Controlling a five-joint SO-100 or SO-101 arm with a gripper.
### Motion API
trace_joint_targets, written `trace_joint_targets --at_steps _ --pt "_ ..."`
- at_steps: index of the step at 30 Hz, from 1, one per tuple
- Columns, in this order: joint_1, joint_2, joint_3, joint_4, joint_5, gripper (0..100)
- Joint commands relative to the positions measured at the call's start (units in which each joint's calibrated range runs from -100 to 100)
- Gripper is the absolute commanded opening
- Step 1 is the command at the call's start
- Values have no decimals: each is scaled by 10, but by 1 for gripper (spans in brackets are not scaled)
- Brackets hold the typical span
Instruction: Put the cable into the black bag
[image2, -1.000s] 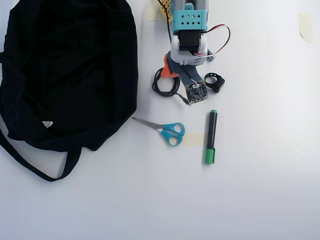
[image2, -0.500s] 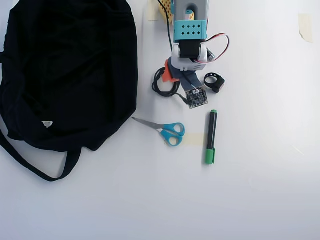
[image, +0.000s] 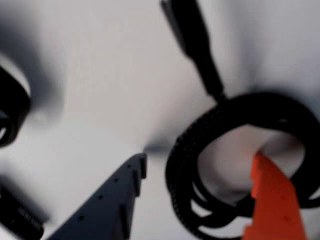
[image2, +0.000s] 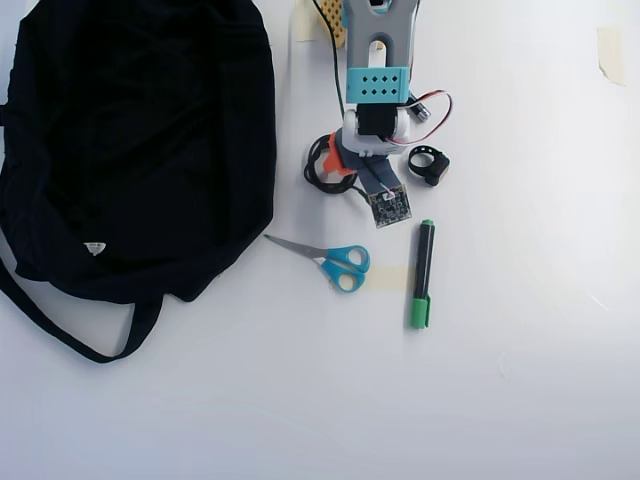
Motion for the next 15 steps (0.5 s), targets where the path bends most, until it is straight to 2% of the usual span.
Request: trace_joint_targets --at_steps 1,11,14,15 --pt "-3 7 -3 -14 0 27" --pt "0 9 -3 -15 0 26" --pt "0 9 -3 -15 0 20" --pt "0 9 -3 -15 0 15"
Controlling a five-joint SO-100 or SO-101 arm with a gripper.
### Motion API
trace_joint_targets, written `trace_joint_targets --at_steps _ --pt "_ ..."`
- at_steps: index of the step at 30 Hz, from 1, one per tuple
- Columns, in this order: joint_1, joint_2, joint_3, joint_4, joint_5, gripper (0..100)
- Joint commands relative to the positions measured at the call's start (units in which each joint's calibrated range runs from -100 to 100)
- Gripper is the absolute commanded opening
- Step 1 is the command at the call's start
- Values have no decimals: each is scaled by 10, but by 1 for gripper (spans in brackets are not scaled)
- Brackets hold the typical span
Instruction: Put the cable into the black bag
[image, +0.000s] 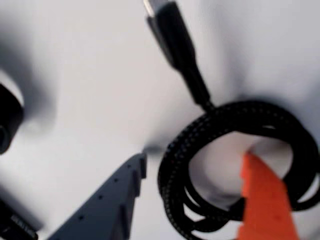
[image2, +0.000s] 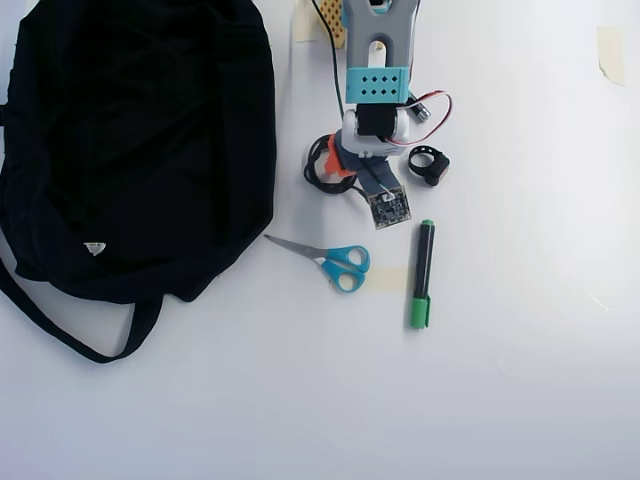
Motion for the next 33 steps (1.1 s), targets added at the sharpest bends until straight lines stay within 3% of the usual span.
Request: trace_joint_targets --at_steps 1,7,33 --pt "-3 2 -1 -8 0 12" --pt "-3 2 -1 -12 0 3" --pt "-9 -13 -54 -7 0 2"
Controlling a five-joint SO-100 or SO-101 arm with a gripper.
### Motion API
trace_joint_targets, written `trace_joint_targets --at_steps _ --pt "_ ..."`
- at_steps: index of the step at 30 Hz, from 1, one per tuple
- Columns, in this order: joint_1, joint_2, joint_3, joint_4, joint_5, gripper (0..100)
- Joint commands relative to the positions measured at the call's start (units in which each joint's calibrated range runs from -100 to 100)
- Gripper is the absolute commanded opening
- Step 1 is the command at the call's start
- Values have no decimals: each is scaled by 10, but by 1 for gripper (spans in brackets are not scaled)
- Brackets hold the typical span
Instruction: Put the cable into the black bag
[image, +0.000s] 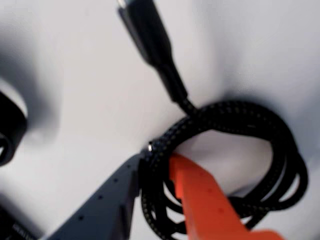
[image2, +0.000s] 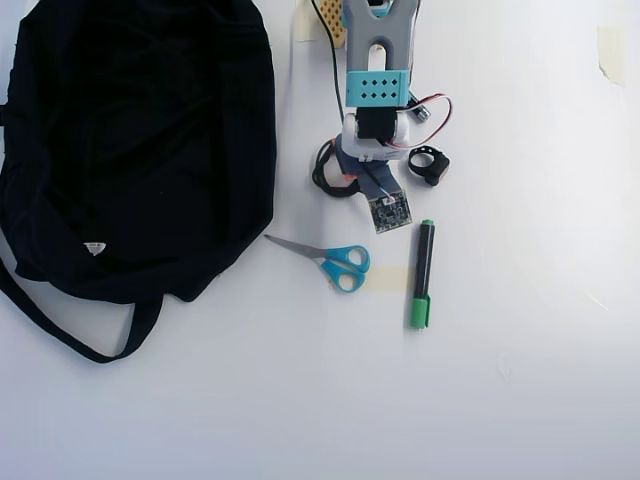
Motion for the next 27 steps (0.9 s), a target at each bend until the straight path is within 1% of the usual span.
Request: trace_joint_targets --at_steps 1,8,13,18,27 --pt "-9 -16 -41 2 0 2" --pt "-10 -54 -47 3 0 2" --pt "-14 -87 -49 30 0 2" --pt "-17 -131 -49 48 -1 2" --pt "-17 -233 -53 50 -6 2"
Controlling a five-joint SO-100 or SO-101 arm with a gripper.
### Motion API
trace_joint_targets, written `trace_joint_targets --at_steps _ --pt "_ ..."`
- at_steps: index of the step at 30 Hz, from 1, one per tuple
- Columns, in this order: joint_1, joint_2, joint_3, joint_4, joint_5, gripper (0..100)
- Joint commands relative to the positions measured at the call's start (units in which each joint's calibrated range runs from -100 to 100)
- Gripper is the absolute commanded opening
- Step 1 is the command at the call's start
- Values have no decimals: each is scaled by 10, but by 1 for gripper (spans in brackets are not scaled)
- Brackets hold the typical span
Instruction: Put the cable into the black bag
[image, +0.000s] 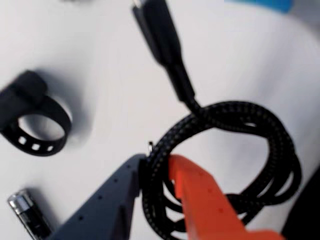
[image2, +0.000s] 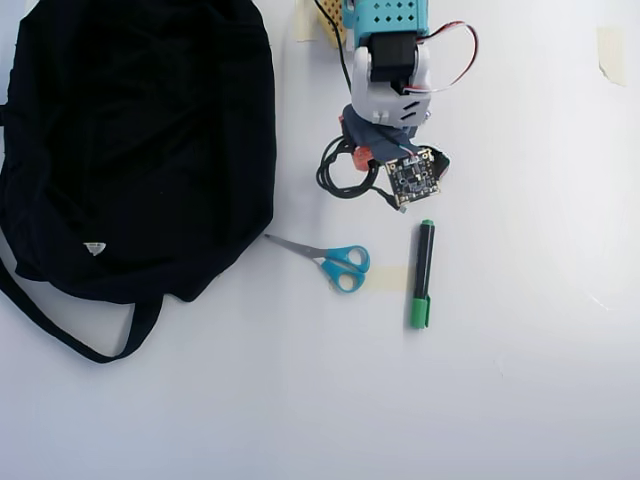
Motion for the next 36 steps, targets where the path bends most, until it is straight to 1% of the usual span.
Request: trace_joint_targets --at_steps 1,6,16,18,23,25,28,36 --pt "-3 -63 -31 4 -2 2" --pt "3 -105 -51 3 -3 2" --pt "32 -109 -111 3 -3 2" --pt "38 -109 -115 3 -24 2" --pt "56 -109 -134 3 -118 2" --pt "55 -110 -135 -2 -137 2" --pt "53 -110 -135 -5 -144 2" --pt "53 -110 -141 -28 -145 2"
